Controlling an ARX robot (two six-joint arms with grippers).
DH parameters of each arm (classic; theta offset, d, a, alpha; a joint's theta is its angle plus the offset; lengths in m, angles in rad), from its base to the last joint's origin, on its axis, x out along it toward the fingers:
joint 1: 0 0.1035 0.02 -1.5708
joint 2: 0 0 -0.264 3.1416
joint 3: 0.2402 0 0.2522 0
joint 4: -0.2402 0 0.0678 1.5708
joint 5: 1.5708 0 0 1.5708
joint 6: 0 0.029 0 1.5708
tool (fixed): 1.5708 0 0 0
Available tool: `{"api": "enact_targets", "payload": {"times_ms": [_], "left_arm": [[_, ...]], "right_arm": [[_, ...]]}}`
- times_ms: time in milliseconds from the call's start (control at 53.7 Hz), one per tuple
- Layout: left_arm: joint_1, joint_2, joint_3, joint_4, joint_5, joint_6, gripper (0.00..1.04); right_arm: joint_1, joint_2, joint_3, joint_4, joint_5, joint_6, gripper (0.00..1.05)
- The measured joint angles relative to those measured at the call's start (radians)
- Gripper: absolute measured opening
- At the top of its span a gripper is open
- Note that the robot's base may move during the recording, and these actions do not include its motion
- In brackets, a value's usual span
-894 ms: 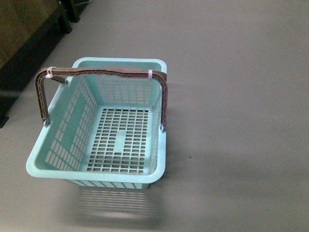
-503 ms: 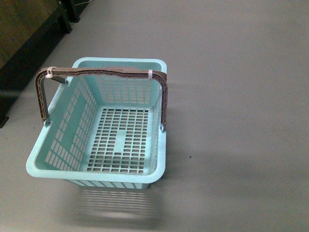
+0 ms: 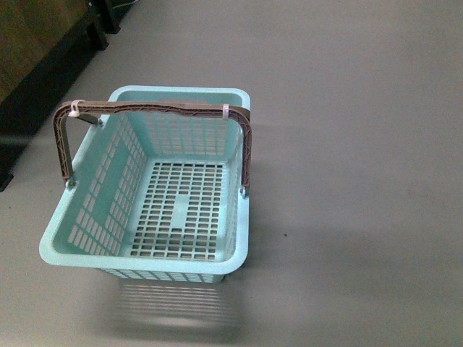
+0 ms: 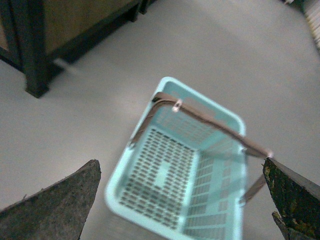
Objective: Pick lemon and mango into basket
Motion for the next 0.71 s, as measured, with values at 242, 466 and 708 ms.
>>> {"api": "enact_targets", "payload": {"times_ms": [242, 466, 708], "left_arm": [[-0.085, 0.716, 0.148, 0.444, 0.017, -0.497, 0.98], [-0.178, 1.223, 0.446, 0.519, -0.018, -0.758, 0.98], [-0.213, 1.429, 0.728, 0.462, -0.023, -0.821, 0.98]], "right_arm": [[0.0, 0.0, 0.0, 0.0, 0.0, 0.0, 0.96], [0.0, 0.0, 0.0, 0.0, 0.0, 0.0, 0.96], [0.0, 0.0, 0.0, 0.0, 0.0, 0.0, 0.96]]}}
